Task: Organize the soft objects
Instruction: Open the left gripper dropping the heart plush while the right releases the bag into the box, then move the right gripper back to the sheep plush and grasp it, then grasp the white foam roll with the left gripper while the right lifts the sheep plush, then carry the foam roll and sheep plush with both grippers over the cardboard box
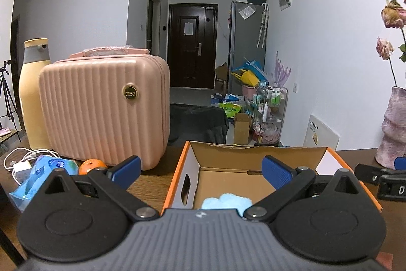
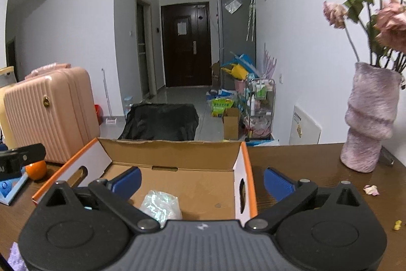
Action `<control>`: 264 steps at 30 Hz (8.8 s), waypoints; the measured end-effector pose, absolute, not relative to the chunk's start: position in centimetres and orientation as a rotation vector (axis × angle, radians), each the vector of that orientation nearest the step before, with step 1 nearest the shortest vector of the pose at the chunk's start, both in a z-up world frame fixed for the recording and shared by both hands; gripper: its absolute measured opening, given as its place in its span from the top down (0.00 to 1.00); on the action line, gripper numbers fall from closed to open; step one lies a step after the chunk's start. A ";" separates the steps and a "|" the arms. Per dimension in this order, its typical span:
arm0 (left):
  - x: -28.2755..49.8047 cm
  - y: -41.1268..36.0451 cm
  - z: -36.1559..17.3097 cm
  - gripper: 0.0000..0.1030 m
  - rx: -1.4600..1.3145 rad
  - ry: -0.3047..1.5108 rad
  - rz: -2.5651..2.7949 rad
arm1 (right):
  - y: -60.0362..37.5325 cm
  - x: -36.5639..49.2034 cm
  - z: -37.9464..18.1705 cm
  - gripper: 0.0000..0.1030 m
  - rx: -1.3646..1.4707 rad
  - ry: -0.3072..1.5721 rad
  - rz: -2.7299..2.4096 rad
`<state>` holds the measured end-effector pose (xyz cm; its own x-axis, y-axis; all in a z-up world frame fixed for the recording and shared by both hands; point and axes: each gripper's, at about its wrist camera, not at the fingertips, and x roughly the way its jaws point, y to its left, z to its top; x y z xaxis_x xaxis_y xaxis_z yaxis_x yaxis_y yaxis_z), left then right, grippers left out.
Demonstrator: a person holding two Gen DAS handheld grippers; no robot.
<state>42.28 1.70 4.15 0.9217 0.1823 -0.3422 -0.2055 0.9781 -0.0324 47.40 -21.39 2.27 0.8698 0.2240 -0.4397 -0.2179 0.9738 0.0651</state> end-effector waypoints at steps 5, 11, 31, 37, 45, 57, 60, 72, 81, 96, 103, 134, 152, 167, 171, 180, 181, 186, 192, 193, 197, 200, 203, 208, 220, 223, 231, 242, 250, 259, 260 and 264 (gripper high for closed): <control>40.5 1.8 4.4 0.00 -0.069 0.342 0.195 | -22.1 45.5 3.2 0.00 0.017 0.435 0.227; 38.3 1.9 4.5 0.00 -0.067 0.342 0.197 | -22.2 42.9 3.8 0.00 0.010 0.415 0.227; 30.2 1.5 3.9 0.00 -0.050 0.358 0.175 | -22.3 32.9 3.0 0.00 0.008 0.369 0.246; 27.8 1.0 2.7 0.00 -0.066 0.380 0.158 | -22.4 29.6 2.1 0.00 0.008 0.351 0.244; 24.2 0.5 1.3 0.00 -0.079 0.402 0.130 | -22.3 25.4 0.6 0.00 0.027 0.321 0.253; 19.7 0.8 -0.5 0.00 -0.073 0.431 0.095 | -21.7 20.6 -1.8 0.00 0.016 0.336 0.280; 18.8 0.8 -0.9 0.00 -0.060 0.436 0.087 | -21.3 19.9 -2.6 0.00 -0.003 0.370 0.284; 18.2 0.9 -2.0 0.00 -0.067 0.485 0.038 | -20.5 19.5 -4.9 0.00 -0.028 0.514 0.246; 18.2 1.2 -2.1 0.00 -0.089 0.506 0.015 | -21.8 21.9 -6.5 0.12 0.070 0.662 0.228; 18.7 1.1 -2.6 0.00 -0.085 0.537 0.025 | -22.5 22.2 -6.8 0.39 0.133 0.675 0.264; 19.0 0.9 -2.8 0.00 -0.079 0.542 0.032 | -23.9 21.8 -6.2 0.41 0.213 0.614 0.268; 17.1 -9.5 -3.8 0.00 0.035 0.516 -0.157 | -33.6 21.4 -5.5 0.40 0.425 0.464 0.215; 18.2 -12.9 -5.3 0.05 0.100 0.605 -0.157 | -35.3 20.5 -5.2 0.40 0.433 0.423 0.274; 18.5 -12.8 -5.6 0.61 0.077 0.645 -0.199 | -35.1 20.7 -5.2 0.40 0.427 0.438 0.283; 18.5 -12.8 -5.6 0.71 0.070 0.642 -0.210 | -34.9 21.0 -5.3 0.40 0.422 0.447 0.279; 18.3 -12.4 -5.0 0.71 0.050 0.615 -0.220 | -34.5 21.4 -5.4 0.40 0.408 0.472 0.267; 18.2 -12.4 -4.9 0.71 0.047 0.611 -0.221 | -34.4 21.5 -5.4 0.40 0.405 0.473 0.266; 18.0 -12.0 -4.4 0.71 0.035 0.584 -0.229 | -34.0 21.6 -5.6 0.40 0.383 0.478 0.263; 17.9 -11.2 -3.6 0.71 0.021 0.553 -0.230 | -33.4 21.6 -5.5 0.40 0.351 0.471 0.262; 17.9 -11.0 -3.5 0.71 0.020 0.548 -0.227 | -33.3 21.7 -5.5 0.40 0.344 0.470 0.261; 18.0 -10.1 -2.9 0.71 0.004 0.527 -0.215 | -32.8 21.6 -5.3 0.40 0.322 0.459 0.263; 18.2 -9.4 -2.4 0.71 -0.003 0.509 -0.207 | -32.5 21.7 -4.9 0.40 0.314 0.439 0.271; 18.4 -8.6 -1.9 0.71 -0.011 0.493 -0.200 | -32.1 22.0 -4.5 0.40 0.308 0.430 0.273; 18.9 -7.4 -1.1 0.71 -0.023 0.470 -0.183 | -30.9 22.6 -3.8 0.40 0.296 0.418 0.284; 20.9 -4.6 1.4 0.71 -0.045 0.395 -0.130 | -27.7 24.3 -2.1 0.40 0.269 0.387 0.323; 21.5 -4.0 2.0 0.71 -0.048 0.377 -0.118 | -26.8 24.8 -1.7 0.40 0.262 0.380 0.332; 23.6 -2.9 3.5 0.71 -0.059 0.333 -0.092 | -24.7 26.2 -1.1 0.40 0.247 0.358 0.344; 26.8 -2.0 4.9 0.71 -0.074 0.287 -0.061 | -22.9 29.1 -0.6 0.40 0.259 0.325 0.339; 29.2 -1.3 5.1 0.71 -0.088 0.280 -0.044 | -22.0 31.4 -1.0 0.40 0.271 0.322 0.339; 31.9 -0.8 5.5 0.71 -0.093 0.259 -0.035 | -21.6 34.3 -0.9 0.40 0.282 0.307 0.329; 32.2 -0.8 5.5 0.71 -0.093 0.258 -0.035 | -21.5 34.7 -0.9 0.40 0.281 0.305 0.330; 33.3 -0.7 5.4 0.71 -0.090 0.264 -0.037 | -21.5 35.8 -0.7 0.40 0.286 0.301 0.335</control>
<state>33.34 -0.73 5.43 0.9646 -0.0480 -0.2591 0.0243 0.9953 -0.0937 35.79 -21.47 -0.70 0.9010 0.3613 -0.2401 -0.2772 0.9053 0.3220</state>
